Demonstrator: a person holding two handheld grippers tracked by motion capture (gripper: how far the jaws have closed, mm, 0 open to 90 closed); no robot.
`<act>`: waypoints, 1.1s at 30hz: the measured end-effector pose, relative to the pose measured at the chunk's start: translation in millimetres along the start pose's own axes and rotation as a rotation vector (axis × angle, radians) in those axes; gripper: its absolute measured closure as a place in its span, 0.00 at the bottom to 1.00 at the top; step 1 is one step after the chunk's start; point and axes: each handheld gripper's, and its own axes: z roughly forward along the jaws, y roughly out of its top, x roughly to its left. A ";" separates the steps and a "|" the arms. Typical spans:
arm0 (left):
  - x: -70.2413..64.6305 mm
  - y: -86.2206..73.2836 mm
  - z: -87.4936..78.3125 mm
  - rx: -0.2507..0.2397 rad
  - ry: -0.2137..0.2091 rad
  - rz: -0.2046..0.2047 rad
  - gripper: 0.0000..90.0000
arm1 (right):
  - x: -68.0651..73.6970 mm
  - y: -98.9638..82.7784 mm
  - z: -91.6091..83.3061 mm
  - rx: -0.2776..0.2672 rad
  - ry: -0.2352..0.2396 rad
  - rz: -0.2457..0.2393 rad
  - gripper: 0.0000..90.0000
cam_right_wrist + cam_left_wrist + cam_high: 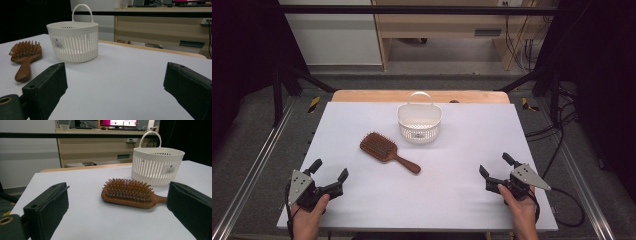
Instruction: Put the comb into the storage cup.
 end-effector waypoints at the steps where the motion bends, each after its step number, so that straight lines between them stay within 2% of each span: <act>1: 0.2 0.1 -0.2 0.001 0.000 -0.001 0.05 | 0.4 0.0 0.2 -0.001 0.001 0.001 0.06; 6: -1.8 0.6 2.3 0.020 0.011 -0.009 0.05 | 1.8 -0.5 0.7 0.003 0.000 0.002 0.06; 11: -4.4 4.0 10.0 0.092 0.029 0.007 0.06 | 4.7 -0.7 3.2 0.017 -0.004 0.008 0.06; 13: -4.3 9.5 15.5 0.113 0.027 0.011 0.07 | 5.8 0.3 4.0 0.022 -0.017 0.003 0.08; 14: -3.7 13.9 24.1 0.125 0.014 0.016 0.08 | 5.9 0.7 4.4 0.021 -0.024 0.006 0.08; 16: -4.0 16.5 35.1 0.164 0.022 0.035 0.10 | 5.9 1.0 5.9 0.024 -0.032 0.013 0.09; 20: -4.2 20.5 50.5 0.213 -0.004 0.020 0.11 | 7.6 1.2 8.5 0.037 -0.031 0.014 0.09; 22: -4.6 25.0 62.9 0.233 -0.008 0.015 0.16 | 8.8 0.3 10.3 0.048 -0.038 0.008 0.09; 23: -4.9 25.4 66.5 0.239 -0.015 -0.009 0.19 | 8.6 0.1 10.3 0.049 -0.043 0.005 0.09; 24: -4.9 25.4 66.5 0.239 -0.015 -0.009 0.22 | 8.3 0.1 10.1 0.049 -0.046 0.009 0.09; 25: -5.3 25.3 69.6 0.249 -0.025 -0.036 0.26 | 8.1 0.1 9.9 0.050 -0.046 0.012 0.09; 26: -6.2 24.7 72.2 0.260 -0.032 -0.051 0.26 | 8.1 0.1 9.9 0.050 -0.046 0.012 0.09; 27: -6.9 24.4 74.5 0.275 -0.032 -0.045 0.28 | 8.0 0.1 9.8 0.052 -0.045 0.011 0.09; 28: -7.8 25.1 78.7 0.294 -0.032 0.012 0.35 | 7.8 -0.2 10.0 0.055 -0.043 0.020 0.09; 29: -7.8 25.1 78.7 0.294 -0.032 0.012 0.39 | 7.8 -0.2 10.0 0.055 -0.043 0.020 0.09; 30: -7.2 26.8 81.5 0.303 -0.038 0.037 0.39 | 7.7 -0.3 10.2 0.056 -0.040 0.027 0.09; 33: -4.4 32.3 90.7 0.326 -0.055 0.095 0.49 | 8.0 -1.2 13.1 0.060 -0.037 0.043 0.10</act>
